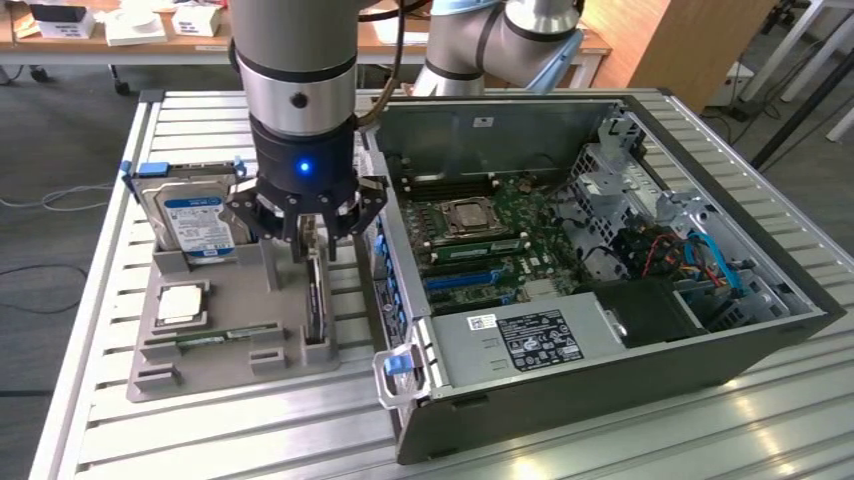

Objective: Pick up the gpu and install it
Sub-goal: 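Pick up the gpu and move the gpu toward the slot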

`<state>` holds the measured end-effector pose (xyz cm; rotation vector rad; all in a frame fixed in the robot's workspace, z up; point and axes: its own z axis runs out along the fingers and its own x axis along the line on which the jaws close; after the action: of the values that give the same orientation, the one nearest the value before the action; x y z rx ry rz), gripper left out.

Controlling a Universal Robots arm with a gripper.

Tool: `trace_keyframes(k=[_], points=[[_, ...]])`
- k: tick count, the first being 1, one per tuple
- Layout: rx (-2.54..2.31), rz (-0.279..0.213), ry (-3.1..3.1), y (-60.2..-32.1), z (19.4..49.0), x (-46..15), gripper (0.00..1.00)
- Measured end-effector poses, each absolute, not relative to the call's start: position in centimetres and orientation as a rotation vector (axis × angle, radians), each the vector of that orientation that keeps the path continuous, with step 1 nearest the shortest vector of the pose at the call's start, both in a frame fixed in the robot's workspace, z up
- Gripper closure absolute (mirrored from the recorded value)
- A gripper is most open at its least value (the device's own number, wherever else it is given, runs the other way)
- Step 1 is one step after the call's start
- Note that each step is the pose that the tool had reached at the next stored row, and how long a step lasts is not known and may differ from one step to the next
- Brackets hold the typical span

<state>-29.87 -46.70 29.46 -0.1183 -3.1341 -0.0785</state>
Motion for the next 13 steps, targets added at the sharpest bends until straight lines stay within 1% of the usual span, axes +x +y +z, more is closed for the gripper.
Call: trace_keyframes(k=[5, 13], points=[[-0.118, -0.079, -3.134, -46.8, 29.3, -29.7, 0.58], [-0.118, -0.078, -3.133, -46.9, 28.0, -29.7, 0.58]])
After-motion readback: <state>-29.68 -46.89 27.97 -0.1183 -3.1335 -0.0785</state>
